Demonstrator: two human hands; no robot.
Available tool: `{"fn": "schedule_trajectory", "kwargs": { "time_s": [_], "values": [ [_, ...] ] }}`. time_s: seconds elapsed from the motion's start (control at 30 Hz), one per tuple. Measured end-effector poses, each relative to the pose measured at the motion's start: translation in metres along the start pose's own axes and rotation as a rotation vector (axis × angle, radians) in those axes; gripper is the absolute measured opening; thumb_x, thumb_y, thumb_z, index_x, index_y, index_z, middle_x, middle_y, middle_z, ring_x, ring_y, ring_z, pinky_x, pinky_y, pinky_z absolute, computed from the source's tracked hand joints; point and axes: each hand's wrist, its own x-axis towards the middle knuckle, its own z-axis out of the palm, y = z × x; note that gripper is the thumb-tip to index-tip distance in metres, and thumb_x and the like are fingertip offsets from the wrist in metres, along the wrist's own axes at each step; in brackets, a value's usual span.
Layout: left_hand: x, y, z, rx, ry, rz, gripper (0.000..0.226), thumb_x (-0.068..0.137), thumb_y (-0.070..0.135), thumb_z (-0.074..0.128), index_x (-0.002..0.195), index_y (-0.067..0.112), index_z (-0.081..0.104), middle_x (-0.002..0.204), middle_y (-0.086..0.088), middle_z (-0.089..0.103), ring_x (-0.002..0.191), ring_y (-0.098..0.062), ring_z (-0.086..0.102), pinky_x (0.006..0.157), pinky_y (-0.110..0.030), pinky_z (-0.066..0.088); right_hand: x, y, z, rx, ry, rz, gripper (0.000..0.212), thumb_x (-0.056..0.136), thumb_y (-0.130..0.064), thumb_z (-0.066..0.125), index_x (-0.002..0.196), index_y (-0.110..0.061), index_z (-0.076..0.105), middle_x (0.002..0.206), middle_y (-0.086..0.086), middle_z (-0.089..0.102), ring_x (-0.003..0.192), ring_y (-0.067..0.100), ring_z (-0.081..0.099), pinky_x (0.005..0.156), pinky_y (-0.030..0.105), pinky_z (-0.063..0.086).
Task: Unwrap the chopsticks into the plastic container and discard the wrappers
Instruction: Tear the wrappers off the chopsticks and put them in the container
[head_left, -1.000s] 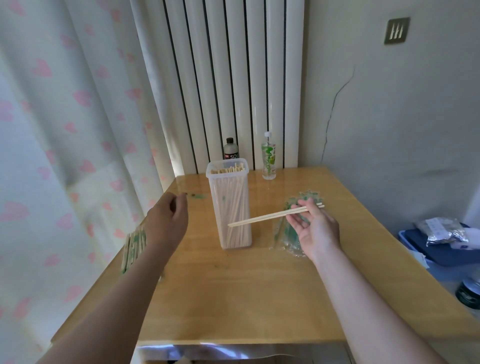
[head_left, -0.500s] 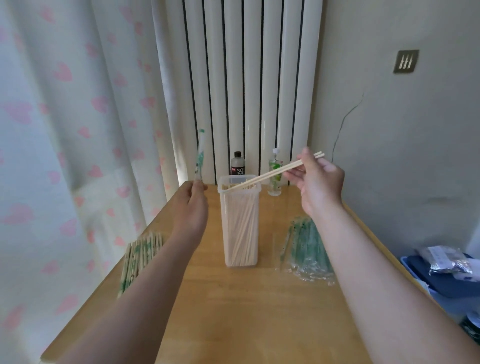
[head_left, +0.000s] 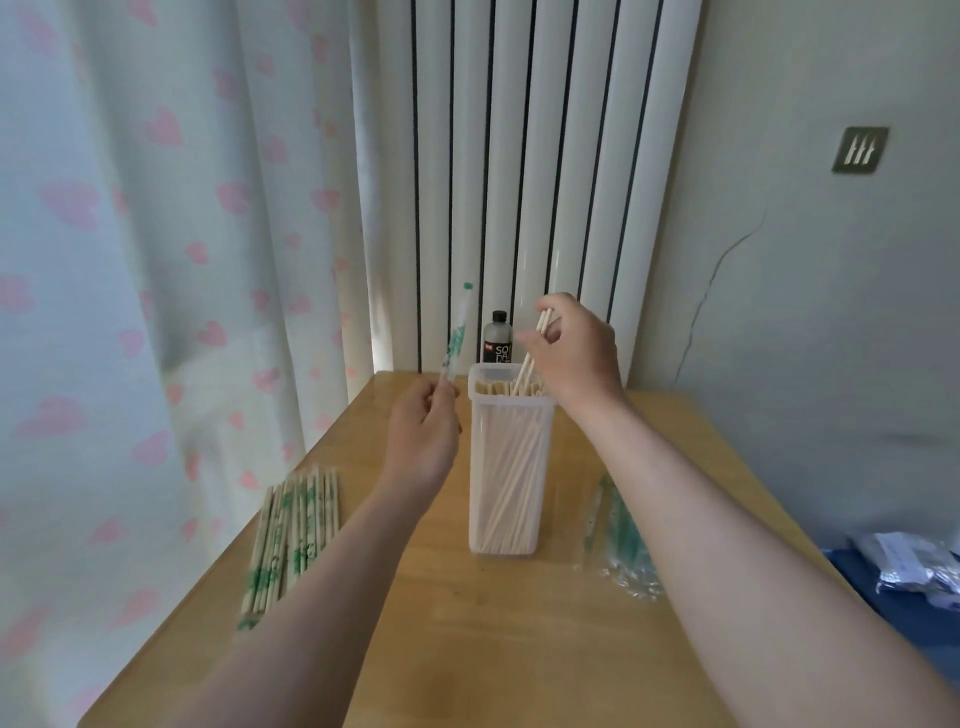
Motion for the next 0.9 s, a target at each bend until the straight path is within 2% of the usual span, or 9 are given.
{"fn": "schedule_trajectory", "kwargs": {
  "time_s": [0.07,0.17,0.3,0.4,0.57,0.63,0.7,0.77,0.9],
  "values": [
    [0.001,-0.004,-0.001,0.004,-0.008,-0.007,0.027,0.106,0.028,0.041,0.094,0.013,0.060,0.070,-0.006,0.053,0.061,-0.019,0.046,0.055,-0.035,0.039,-0.002,0.002,0.008,-0.055,-0.048,-0.047,0.021,0.096,-0.020,0.070,0.116,-0.014,0.065,0.076,-0.006,0.060,0.070,0.011,0.059,0.061,0.022,0.047],
    [0.003,-0.012,-0.004,-0.003,-0.009,-0.019,0.026,0.106,0.029,0.041,0.096,0.016,0.061,0.068,-0.005,0.052,0.059,-0.018,0.045,0.054,-0.035,0.037,-0.001,0.006,0.019,-0.177,-0.214,-0.080,0.013,0.099,-0.024,0.065,0.101,-0.011,0.068,0.081,0.001,0.066,0.072,0.017,0.063,0.065,0.031,0.050],
    [0.005,-0.021,-0.007,0.010,-0.008,-0.024,0.026,0.107,0.030,0.039,0.098,0.018,0.061,0.068,-0.004,0.054,0.058,-0.015,0.046,0.055,-0.033,0.039,0.000,0.009,0.026,-0.307,-0.498,-0.065,0.047,0.107,-0.029,0.050,0.067,-0.003,0.053,0.060,0.004,0.047,0.056,0.019,0.046,0.061,0.035,0.035],
    [0.007,-0.026,-0.008,0.005,-0.009,-0.028,0.026,0.106,0.029,0.040,0.098,0.019,0.061,0.070,-0.004,0.056,0.060,-0.016,0.047,0.056,-0.034,0.039,0.003,0.008,0.028,-0.384,-0.607,-0.011,0.050,0.109,-0.034,0.040,0.067,-0.009,0.046,0.061,0.005,0.041,0.057,0.020,0.043,0.059,0.035,0.029],
    [0.006,-0.028,-0.005,-0.009,-0.023,-0.034,0.025,0.106,0.028,0.040,0.098,0.018,0.062,0.071,-0.004,0.057,0.061,-0.016,0.049,0.056,-0.033,0.040,0.008,0.009,0.032,-0.445,-0.650,0.048,0.047,0.109,-0.038,0.035,0.069,-0.014,0.039,0.064,0.004,0.038,0.058,0.022,0.041,0.059,0.034,0.028],
    [0.004,-0.027,-0.003,-0.009,-0.030,-0.029,0.025,0.106,0.028,0.041,0.098,0.018,0.062,0.071,-0.004,0.057,0.061,-0.015,0.049,0.056,-0.032,0.040,0.007,0.007,0.032,-0.424,-0.643,0.066,0.049,0.108,-0.038,0.035,0.070,-0.008,0.045,0.066,0.007,0.047,0.061,0.025,0.047,0.060,0.033,0.034],
    [0.000,-0.023,0.000,-0.015,-0.050,-0.012,0.027,0.106,0.027,0.041,0.097,0.015,0.063,0.070,-0.004,0.057,0.060,-0.014,0.049,0.054,-0.029,0.039,0.005,0.009,0.030,-0.302,-0.584,0.084,0.055,0.109,-0.038,0.034,0.087,0.005,0.062,0.089,0.019,0.069,0.083,0.034,0.065,0.078,0.037,0.052],
    [-0.006,-0.017,0.004,-0.010,-0.091,0.001,0.027,0.105,0.025,0.042,0.096,0.014,0.064,0.070,-0.004,0.057,0.059,-0.013,0.050,0.051,-0.027,0.039,0.001,0.010,0.023,-0.127,-0.440,0.084,0.051,0.110,-0.035,0.035,0.104,0.002,0.069,0.107,0.017,0.074,0.097,0.029,0.069,0.090,0.040,0.055],
    [-0.020,-0.009,0.018,0.027,-0.300,-0.089,0.024,0.102,0.022,0.046,0.096,0.011,0.066,0.071,-0.006,0.060,0.058,-0.017,0.054,0.051,-0.031,0.041,-0.006,0.020,-0.008,0.041,-0.025,0.033,0.037,0.107,-0.024,0.042,0.087,-0.010,0.069,0.084,0.000,0.071,0.077,0.006,0.065,0.070,0.021,0.051]
  ]
}}
